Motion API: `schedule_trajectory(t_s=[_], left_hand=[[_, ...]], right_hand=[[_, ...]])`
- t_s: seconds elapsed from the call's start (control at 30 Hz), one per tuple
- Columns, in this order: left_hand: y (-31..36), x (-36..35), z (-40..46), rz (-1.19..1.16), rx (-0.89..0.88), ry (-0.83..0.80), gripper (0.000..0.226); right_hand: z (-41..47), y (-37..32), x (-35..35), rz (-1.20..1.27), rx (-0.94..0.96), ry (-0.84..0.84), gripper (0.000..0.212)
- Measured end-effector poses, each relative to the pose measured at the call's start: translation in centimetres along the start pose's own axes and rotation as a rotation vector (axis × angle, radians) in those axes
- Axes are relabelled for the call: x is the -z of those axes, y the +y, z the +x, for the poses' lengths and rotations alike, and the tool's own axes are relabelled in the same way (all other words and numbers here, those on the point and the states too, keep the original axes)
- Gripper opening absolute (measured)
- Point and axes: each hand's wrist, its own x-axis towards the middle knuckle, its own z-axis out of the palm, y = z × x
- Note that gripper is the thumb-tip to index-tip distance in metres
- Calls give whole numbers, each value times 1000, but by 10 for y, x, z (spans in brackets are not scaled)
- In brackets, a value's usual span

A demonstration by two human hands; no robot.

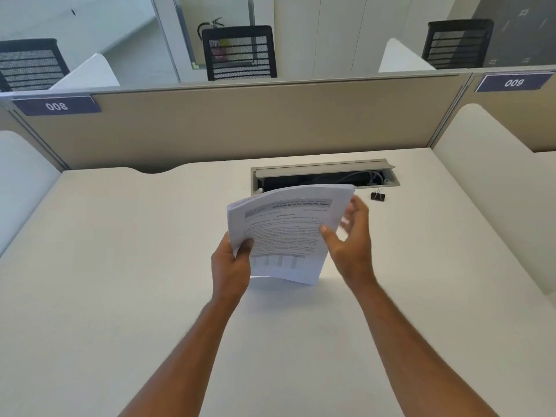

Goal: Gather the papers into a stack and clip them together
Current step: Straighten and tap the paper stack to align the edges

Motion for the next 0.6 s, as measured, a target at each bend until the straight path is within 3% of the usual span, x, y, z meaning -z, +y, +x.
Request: schedule_trajectory(t_s=[0.13,0.2,0.3,0.47,0.6], left_hand=[[15,10,8,145,-116,-12,13],[22,15,13,261,-208,-30,9],[35,19,16,435,-349,-45,9],[47,43,22,525,-422,-79,5],[24,87,36,422,-238,-33,3]], right_hand=[[24,-46,16,-413,491,-47,74],[31,-70,18,-581,568,-181,66],[34,-78,13,-569,473,-407,34],[30,-49,16,-325,181,-210,19],[19,-27,25,-175,-34,-80,17]])
